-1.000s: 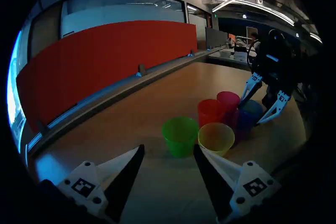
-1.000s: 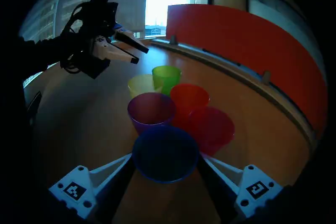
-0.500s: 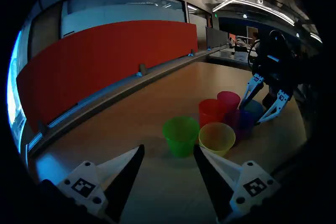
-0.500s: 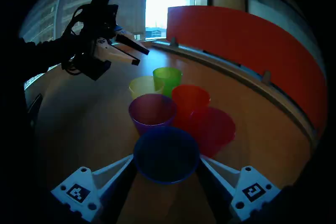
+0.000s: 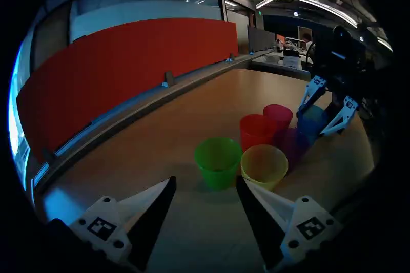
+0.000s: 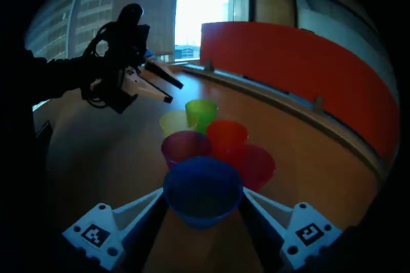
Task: Pour water
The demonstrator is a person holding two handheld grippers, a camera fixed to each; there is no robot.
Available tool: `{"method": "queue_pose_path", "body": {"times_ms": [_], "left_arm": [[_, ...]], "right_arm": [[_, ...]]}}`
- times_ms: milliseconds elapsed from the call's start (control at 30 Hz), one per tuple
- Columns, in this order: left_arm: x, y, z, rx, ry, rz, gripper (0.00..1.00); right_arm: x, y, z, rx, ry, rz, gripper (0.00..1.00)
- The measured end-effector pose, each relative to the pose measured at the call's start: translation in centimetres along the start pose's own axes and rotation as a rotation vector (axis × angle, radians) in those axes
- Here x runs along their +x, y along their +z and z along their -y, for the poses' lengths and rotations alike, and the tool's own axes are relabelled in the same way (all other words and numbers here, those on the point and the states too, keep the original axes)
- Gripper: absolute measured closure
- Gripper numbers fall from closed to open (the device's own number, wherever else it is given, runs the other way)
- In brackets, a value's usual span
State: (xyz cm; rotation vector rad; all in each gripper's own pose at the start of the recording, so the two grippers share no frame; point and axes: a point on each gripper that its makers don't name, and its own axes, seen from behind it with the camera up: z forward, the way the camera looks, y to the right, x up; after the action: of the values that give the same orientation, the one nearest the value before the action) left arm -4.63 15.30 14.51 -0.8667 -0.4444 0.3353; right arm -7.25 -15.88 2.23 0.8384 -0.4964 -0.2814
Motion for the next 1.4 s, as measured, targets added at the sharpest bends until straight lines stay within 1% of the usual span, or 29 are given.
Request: {"method": "queue_pose_path", "body": {"times_ms": [200, 533, 800, 1000, 1400], "left_arm": [[-0.4, 0.3, -0.1, -0.008, 0.009, 0.024, 0.14], [-0.6, 1.5, -0.3, -0.016, 0.025, 0.056, 0.14], [-0.6, 2.4, -0.8, -0.022, 0.044, 0.075, 0.14], [-0.4, 2.7, -1.0, -0.023, 0.037, 0.077, 0.14], [0.1, 3.8, -2.1, -0.042, 0.023, 0.074, 0.14]], "right_arm": [[1.7, -1.2, 0.2, -0.011, -0.016, -0.046, 0.1], [4.0, -3.0, 0.7, -0.025, -0.033, -0.102, 0.1], [4.9, -3.9, 0.9, -0.032, -0.049, -0.115, 0.1], [5.0, -4.2, 1.0, -0.032, -0.054, -0.119, 0.1], [5.0, -4.8, 1.0, -0.036, -0.065, -0.122, 0.1]]}}
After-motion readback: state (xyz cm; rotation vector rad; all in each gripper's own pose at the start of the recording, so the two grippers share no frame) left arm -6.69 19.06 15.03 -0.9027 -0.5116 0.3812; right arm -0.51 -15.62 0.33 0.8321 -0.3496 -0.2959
